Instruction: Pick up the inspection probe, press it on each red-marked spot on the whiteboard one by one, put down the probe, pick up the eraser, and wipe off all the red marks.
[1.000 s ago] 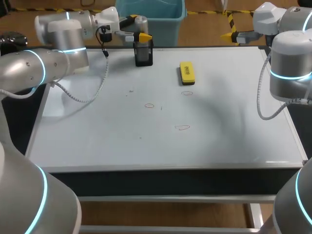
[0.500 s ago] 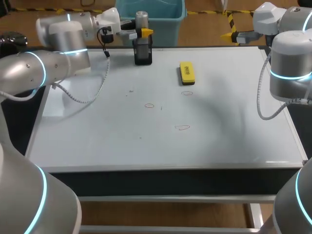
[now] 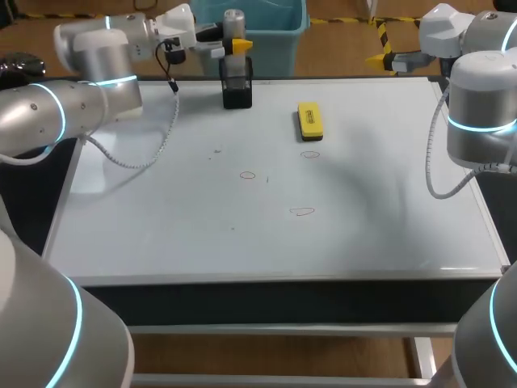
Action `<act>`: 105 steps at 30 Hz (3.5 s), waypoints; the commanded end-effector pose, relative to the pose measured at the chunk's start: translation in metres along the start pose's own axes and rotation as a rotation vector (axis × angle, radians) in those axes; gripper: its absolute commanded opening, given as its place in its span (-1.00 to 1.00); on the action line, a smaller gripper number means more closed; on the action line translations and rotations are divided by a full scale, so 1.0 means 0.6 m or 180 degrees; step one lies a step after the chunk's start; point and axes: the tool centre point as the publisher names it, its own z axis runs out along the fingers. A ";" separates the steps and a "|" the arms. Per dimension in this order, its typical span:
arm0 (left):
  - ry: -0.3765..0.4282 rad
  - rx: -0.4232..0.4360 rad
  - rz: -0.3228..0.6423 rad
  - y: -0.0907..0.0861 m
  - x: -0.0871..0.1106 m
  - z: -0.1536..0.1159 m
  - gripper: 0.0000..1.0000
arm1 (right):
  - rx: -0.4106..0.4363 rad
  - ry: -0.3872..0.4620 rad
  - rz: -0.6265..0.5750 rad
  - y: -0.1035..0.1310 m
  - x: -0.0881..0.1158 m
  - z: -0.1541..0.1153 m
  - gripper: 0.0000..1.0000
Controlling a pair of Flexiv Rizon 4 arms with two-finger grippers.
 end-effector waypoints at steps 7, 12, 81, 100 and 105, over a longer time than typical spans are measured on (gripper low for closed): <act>0.0001 0.0108 0.0097 -0.066 0.016 -0.008 -1.00 | 0.0005 0.0003 0.0000 0.000 -0.001 0.000 1.00; 0.0003 0.0153 0.0182 -0.101 0.016 -0.006 -1.00 | 0.0005 0.0003 0.0000 0.000 -0.001 0.000 1.00; -0.0178 0.0060 -0.0045 -0.051 0.156 -0.197 -1.00 | 0.0005 0.0003 0.0000 0.000 -0.001 0.000 1.00; -0.0178 0.0060 -0.0045 -0.051 0.156 -0.197 -1.00 | 0.0005 0.0003 0.0000 0.000 -0.001 0.000 1.00; -0.0178 0.0060 -0.0045 -0.051 0.156 -0.197 -1.00 | -0.0057 0.0457 -0.0420 0.031 0.016 0.008 1.00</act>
